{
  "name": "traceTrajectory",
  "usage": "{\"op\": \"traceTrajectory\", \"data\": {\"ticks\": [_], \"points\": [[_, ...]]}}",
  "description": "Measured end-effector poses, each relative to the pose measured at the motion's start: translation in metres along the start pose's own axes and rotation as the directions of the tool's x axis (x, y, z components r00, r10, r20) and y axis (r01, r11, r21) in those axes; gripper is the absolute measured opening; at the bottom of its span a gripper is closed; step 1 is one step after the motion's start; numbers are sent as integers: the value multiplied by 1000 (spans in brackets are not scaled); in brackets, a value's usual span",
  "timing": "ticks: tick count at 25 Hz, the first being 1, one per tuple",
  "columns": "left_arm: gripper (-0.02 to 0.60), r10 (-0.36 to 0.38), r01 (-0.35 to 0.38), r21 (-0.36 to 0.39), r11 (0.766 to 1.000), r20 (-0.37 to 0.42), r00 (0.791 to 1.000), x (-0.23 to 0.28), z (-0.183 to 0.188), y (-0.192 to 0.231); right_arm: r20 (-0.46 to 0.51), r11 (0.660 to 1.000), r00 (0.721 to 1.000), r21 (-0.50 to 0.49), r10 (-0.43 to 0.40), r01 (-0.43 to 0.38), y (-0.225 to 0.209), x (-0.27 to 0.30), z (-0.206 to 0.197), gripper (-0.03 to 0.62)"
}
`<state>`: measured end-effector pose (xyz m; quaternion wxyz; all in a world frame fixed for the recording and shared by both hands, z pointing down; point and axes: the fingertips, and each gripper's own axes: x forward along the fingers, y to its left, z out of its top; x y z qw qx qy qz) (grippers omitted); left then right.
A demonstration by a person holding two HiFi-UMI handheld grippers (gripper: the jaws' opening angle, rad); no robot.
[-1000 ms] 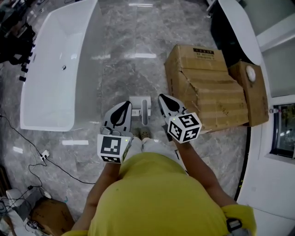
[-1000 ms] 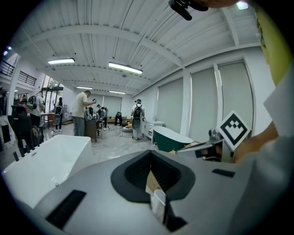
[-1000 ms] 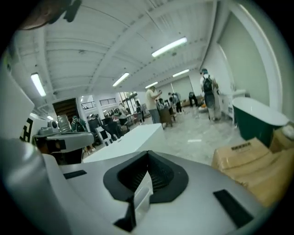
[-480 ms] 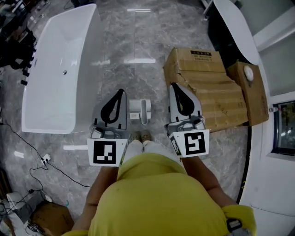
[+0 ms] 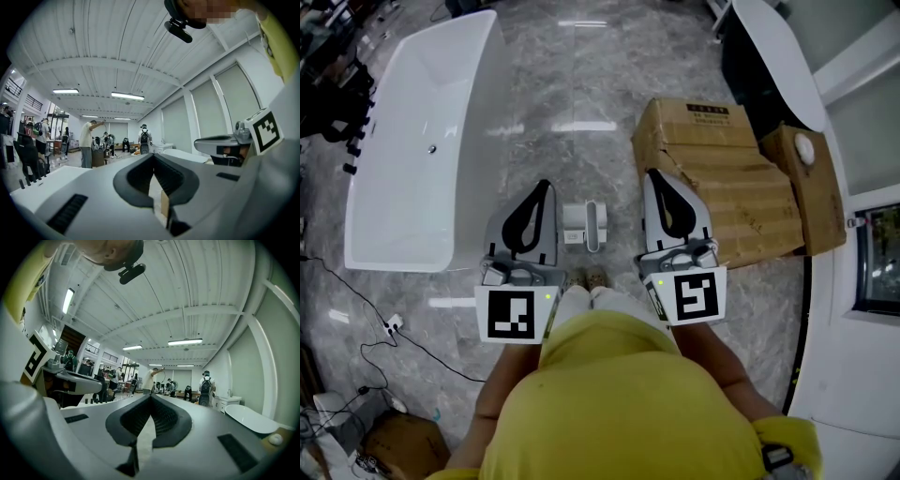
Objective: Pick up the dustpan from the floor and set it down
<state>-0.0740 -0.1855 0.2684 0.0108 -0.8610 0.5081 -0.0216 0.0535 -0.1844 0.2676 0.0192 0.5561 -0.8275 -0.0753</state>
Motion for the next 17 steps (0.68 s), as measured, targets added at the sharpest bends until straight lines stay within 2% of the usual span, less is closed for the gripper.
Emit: {"op": "traceTrajectory", "data": {"ticks": [17], "points": [[2,-14,14,0,1000,-13,1000,0,-6,-6,-28,1000,1000,1,4,-4,-2,-3,-10,9]]}}
